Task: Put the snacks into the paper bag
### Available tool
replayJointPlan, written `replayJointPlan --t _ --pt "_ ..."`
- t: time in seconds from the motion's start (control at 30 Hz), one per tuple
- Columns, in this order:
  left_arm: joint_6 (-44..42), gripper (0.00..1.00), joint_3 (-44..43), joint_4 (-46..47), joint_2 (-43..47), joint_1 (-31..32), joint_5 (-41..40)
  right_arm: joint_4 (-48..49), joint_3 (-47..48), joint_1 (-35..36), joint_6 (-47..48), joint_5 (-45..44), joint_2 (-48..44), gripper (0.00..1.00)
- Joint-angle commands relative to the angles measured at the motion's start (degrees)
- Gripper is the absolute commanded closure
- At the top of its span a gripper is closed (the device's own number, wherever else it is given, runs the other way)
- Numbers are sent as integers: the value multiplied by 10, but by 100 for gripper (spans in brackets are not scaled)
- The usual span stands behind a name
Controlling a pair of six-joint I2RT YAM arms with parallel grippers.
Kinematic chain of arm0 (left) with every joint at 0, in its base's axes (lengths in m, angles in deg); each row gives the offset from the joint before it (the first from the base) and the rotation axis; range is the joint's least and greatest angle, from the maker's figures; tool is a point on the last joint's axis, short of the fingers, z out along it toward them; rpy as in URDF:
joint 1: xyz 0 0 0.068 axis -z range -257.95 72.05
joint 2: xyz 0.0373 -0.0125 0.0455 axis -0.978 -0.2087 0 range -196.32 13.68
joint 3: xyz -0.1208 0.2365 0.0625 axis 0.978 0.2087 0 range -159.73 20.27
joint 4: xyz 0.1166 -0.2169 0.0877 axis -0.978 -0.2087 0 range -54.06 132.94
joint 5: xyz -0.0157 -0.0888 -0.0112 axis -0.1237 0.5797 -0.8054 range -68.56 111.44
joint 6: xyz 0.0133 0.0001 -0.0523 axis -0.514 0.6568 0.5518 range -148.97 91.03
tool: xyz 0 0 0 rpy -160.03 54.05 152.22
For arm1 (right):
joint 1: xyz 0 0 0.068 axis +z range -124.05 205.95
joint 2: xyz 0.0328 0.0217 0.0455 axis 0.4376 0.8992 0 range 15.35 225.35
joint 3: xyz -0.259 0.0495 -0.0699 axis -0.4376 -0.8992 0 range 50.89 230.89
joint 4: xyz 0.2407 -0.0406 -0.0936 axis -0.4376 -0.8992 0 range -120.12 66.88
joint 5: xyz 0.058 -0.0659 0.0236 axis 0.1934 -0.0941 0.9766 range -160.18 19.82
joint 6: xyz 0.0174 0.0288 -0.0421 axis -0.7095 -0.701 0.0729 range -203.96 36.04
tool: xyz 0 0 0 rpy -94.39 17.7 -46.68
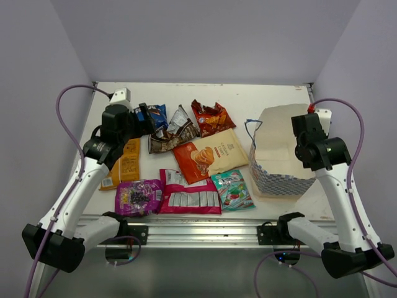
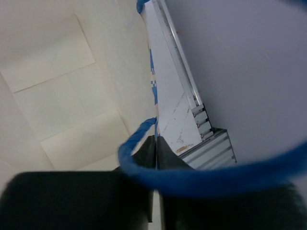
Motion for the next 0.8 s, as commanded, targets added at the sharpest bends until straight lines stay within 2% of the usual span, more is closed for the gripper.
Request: replayJointPlan --t 0.0,0.07,0.23,0.43,0.6,0.77 --pt "-12 5 37 28 12 3 15 23 -1 -3 -4 -3 -1 100" --pt "-11 6 56 41 7 3 20 24 0 -3 -2 -1 -3 100" --pt "-3 5 81 34 -75 5 -10 23 1 -3 -2 13 -9 100" --pt "-5 1 123 134 -119 5 5 14 14 -3 2 26 -14 100" --pt "-7 1 140 224 -201 5 17 7 25 -3 6 39 -24 100" --pt "-14 1 105 247 -308 6 14 -2 35 -3 10 47 -34 100"
